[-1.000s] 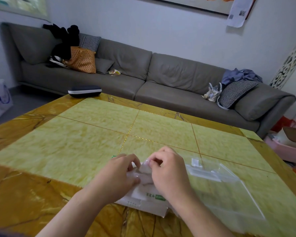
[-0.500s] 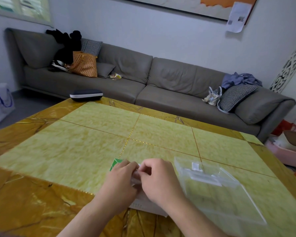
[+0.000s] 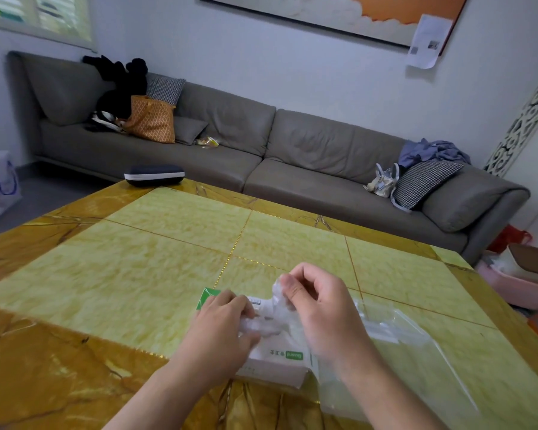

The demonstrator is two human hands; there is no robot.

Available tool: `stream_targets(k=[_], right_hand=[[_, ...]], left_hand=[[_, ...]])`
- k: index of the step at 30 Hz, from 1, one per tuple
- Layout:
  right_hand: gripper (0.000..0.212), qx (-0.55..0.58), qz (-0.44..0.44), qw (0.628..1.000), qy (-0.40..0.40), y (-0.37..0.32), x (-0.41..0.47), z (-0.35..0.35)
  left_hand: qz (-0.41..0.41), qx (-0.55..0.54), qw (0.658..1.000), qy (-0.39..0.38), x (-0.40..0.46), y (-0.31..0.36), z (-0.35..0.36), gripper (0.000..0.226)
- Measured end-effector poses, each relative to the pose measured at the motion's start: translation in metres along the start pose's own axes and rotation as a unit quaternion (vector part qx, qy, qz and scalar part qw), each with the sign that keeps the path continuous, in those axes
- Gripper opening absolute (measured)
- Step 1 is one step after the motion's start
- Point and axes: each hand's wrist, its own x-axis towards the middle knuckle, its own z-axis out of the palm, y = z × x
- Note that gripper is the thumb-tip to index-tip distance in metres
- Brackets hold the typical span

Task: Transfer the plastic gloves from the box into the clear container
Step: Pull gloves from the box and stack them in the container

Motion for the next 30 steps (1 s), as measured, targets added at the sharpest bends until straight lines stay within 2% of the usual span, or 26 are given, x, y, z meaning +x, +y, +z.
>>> stream_targets(k=[11, 24, 30], right_hand=[[0.039, 0.044, -0.043, 0.998, 0.027, -0.006, 0.008, -0.007], [0.037, 0.102, -0.018, 0.995, 0.007, -0.009, 0.022, -0.017], [0.038, 0.096, -0.065, 0.993, -0.028, -0.029, 0.017, -0.032]], left_hand=[[-0.026, 0.048, 0.998, -0.022, 0.006, 0.006, 0.002, 0.026], [-0.046, 0.053, 0.996, -0.052, 0.008, 0.012, -0.001, 0.03], [-0.055, 0.07, 0.994, -0.06, 0.007, 0.014, -0.001, 0.028]])
